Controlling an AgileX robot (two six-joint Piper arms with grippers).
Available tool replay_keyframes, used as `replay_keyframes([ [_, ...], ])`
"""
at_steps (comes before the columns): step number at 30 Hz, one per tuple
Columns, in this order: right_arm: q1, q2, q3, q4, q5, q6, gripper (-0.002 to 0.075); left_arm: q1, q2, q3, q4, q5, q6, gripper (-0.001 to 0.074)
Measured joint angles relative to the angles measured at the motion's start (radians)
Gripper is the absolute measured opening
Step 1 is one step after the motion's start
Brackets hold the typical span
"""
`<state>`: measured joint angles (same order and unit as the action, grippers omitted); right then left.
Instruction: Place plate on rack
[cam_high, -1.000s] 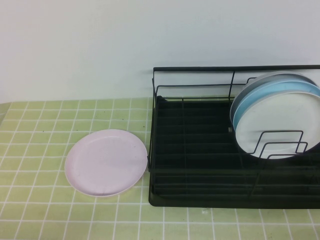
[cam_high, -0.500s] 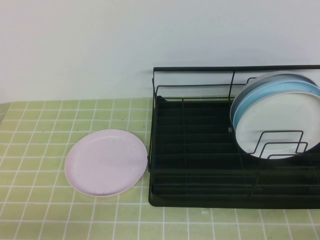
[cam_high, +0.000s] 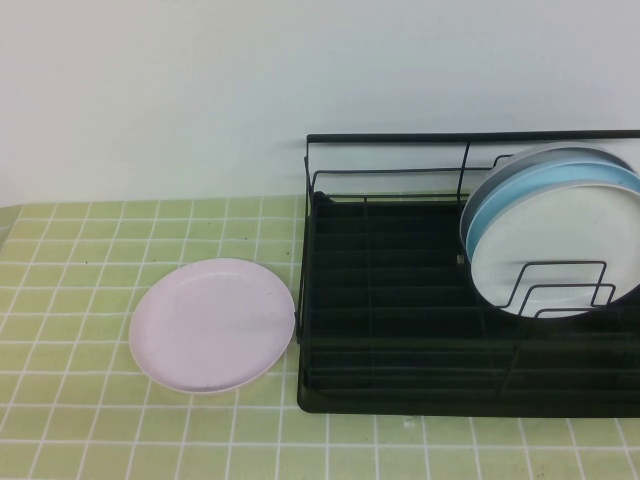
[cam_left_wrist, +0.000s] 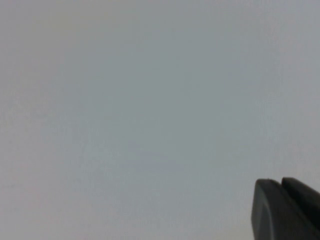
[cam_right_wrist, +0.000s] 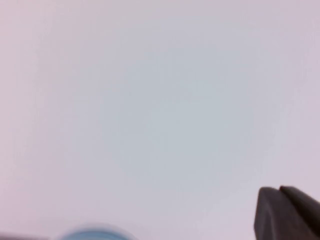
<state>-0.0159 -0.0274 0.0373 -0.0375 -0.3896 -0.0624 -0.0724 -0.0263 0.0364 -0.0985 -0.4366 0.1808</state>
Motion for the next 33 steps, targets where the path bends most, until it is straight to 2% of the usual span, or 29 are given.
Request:
replay_keyframes([
  [7,0.000,0.000,0.000,0.018,-0.051,-0.002,-0.0003,0.000,0.000,0.000,-0.006,-0.115,0.040,0.0000],
  [12,0.000,0.000,0.000,0.018,-0.054,-0.002,-0.0003,0.000,0.000,0.000,-0.046,-0.126,0.121,0.0000],
  [15,0.000,0.000,0.000,0.018,-0.077,-0.002,-0.0003,0.000,0.000,-0.004,-0.122,-0.164,0.038,0.0000],
  [17,0.000,0.000,-0.002,0.018,-0.080,-0.004,-0.0003,0.000,0.000,-0.028,-0.153,-0.123,0.034,0.0000],
  [20,0.000,0.000,-0.004,0.049,-0.061,-0.021,-0.0003,0.000,0.000,-0.107,-0.151,0.037,0.067,0.0000],
  [22,0.000,0.000,-0.017,0.083,0.006,-0.031,-0.0003,0.000,0.002,-0.181,-0.151,0.171,0.096,0.0000],
  [25,0.000,0.002,-0.084,0.091,0.231,-0.035,-0.0003,0.000,0.004,-0.269,-0.151,0.290,0.144,0.0000],
  [28,0.000,0.002,-0.167,0.091,0.453,-0.049,-0.0003,0.000,0.004,-0.306,-0.151,0.303,0.147,0.0000],
  [33,0.000,0.002,-0.259,0.082,0.706,-0.051,-0.0003,0.000,0.004,-0.306,-0.174,0.299,0.121,0.0001],
])
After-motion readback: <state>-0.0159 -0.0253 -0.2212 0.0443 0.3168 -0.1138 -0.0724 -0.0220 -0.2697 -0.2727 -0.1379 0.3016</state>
